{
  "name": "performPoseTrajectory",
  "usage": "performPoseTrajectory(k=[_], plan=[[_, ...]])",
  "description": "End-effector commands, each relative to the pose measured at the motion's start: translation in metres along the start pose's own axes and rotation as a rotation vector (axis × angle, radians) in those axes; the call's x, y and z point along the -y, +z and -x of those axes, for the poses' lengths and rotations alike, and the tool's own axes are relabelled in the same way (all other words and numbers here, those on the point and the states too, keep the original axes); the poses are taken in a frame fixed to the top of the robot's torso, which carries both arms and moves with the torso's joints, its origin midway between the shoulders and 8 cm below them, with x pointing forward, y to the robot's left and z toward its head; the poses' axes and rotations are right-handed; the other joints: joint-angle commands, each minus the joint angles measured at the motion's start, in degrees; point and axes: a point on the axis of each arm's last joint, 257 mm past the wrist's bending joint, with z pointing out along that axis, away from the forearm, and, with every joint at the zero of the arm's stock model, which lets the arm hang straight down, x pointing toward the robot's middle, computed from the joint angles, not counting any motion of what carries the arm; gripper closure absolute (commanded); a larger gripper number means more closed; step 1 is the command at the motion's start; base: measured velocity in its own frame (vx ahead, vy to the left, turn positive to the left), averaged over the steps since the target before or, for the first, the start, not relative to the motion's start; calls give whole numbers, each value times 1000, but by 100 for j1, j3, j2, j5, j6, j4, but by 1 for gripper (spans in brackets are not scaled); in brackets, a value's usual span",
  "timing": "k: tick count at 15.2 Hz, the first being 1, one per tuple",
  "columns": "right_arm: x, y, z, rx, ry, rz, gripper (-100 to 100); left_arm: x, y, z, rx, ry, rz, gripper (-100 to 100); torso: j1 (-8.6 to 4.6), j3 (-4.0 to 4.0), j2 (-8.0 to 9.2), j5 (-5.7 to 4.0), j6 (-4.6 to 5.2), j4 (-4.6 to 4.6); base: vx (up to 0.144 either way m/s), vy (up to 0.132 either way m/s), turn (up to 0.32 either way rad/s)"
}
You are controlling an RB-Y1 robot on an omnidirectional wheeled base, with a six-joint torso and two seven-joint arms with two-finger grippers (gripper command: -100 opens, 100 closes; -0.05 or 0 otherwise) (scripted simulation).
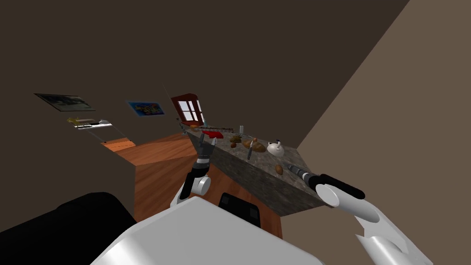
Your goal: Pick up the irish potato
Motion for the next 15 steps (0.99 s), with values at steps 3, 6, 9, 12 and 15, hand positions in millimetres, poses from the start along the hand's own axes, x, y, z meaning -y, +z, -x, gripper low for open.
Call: performPoseTrajectory(k=[3,6,9,12,15], plan=[[-6,1,8,53,101,11,-100,0,0,0,0,0,0,0,0,0,0,0,-1,0,-4,3,74],[-10,2,12,88,168,19,-100,0,0,0,0,0,0,0,0,0,0,0,-1,0,-4,4,67],[-13,2,17,121,226,29,-100,0,0,0,0,0,0,0,0,0,0,0,0,0,-4,4,66],[-16,2,22,152,280,39,-100,0,0,0,0,0,0,0,0,0,0,0,0,0,-3,4,69],[-21,1,32,208,371,60,-100,0,0,0,0,0,0,0,0,0,0,0,1,0,-3,5,67]])
